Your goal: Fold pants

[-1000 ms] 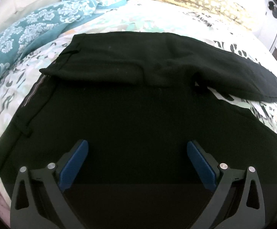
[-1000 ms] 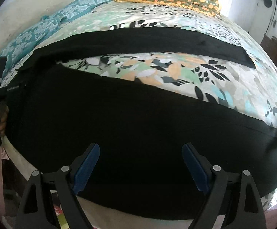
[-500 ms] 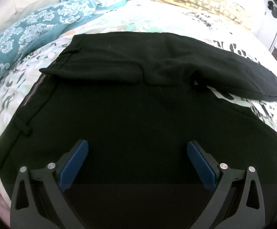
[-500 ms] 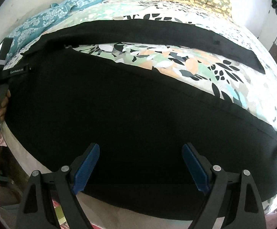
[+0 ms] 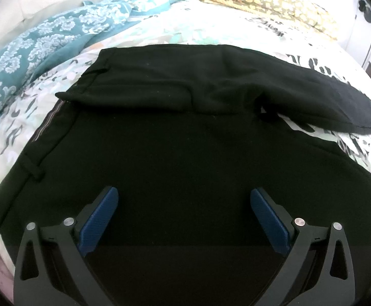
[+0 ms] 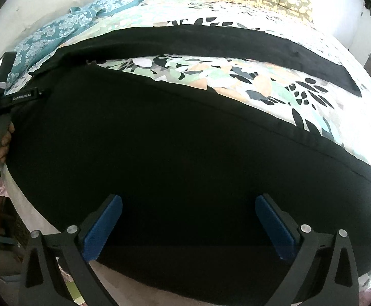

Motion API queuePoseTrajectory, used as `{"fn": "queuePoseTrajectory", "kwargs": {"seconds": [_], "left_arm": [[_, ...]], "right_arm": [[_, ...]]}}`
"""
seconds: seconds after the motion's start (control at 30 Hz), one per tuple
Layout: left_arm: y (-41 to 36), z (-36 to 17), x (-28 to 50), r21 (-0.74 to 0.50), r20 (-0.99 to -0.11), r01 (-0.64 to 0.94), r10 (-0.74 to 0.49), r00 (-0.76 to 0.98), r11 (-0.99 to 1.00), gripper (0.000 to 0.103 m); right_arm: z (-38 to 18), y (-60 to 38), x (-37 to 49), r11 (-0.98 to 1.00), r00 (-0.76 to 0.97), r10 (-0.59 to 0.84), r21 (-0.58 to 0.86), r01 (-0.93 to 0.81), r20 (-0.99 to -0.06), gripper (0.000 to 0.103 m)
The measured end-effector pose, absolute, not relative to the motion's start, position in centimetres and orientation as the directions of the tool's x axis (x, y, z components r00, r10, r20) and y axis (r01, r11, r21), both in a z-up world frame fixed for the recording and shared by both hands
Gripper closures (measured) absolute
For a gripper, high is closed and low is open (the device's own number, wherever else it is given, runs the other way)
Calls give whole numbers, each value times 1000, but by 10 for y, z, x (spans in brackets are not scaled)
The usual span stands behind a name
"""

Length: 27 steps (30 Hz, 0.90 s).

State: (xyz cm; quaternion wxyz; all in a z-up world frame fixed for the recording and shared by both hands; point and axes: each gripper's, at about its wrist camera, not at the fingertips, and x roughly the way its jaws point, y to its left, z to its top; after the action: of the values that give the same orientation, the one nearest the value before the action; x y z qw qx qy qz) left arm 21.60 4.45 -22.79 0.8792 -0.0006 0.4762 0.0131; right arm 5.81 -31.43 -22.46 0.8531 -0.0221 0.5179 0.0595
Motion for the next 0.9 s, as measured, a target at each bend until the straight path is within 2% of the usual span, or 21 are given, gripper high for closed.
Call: {"fn": "queuePoseTrajectory", "kwargs": {"seconds": [0.9], "left_arm": [[43, -228, 213, 49, -829, -34, 59, 556, 998, 0]], "right_arm": [[-227, -314, 57, 992, 486, 81, 25, -121, -870, 0]]}}
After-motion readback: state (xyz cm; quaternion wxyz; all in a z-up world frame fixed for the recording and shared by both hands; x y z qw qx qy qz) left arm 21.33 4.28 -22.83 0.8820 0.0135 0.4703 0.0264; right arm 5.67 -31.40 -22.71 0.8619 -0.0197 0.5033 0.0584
